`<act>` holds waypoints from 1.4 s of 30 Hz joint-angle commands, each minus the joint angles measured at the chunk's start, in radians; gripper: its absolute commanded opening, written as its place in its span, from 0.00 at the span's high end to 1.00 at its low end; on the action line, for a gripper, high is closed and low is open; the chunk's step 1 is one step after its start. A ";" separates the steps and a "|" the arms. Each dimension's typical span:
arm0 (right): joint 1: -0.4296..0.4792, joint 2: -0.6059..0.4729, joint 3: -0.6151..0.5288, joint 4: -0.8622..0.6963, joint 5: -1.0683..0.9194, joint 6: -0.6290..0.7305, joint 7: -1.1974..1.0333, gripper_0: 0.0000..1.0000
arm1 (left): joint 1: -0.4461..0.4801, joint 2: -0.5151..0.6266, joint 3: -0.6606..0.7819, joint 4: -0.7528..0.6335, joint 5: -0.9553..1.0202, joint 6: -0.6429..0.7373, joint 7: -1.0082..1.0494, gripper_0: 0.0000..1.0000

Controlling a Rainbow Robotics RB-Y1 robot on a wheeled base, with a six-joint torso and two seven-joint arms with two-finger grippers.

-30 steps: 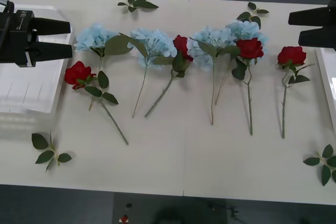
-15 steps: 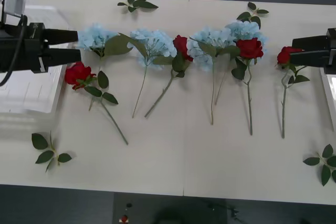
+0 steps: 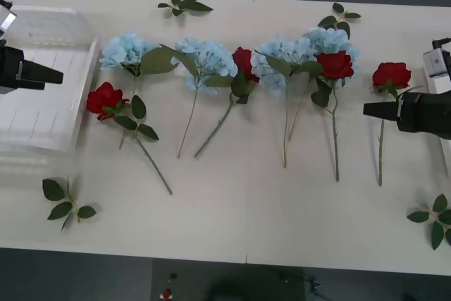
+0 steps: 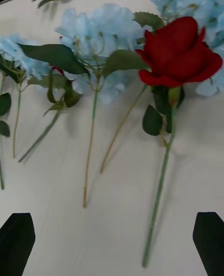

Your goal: Put the red flowers into the right box and the blue flowers into the left box

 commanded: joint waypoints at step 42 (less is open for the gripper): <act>-0.307 0.505 -0.032 0.858 0.740 0.246 -0.759 0.00 | 0.234 -0.545 0.027 -0.583 -1.455 -0.057 1.031 0.00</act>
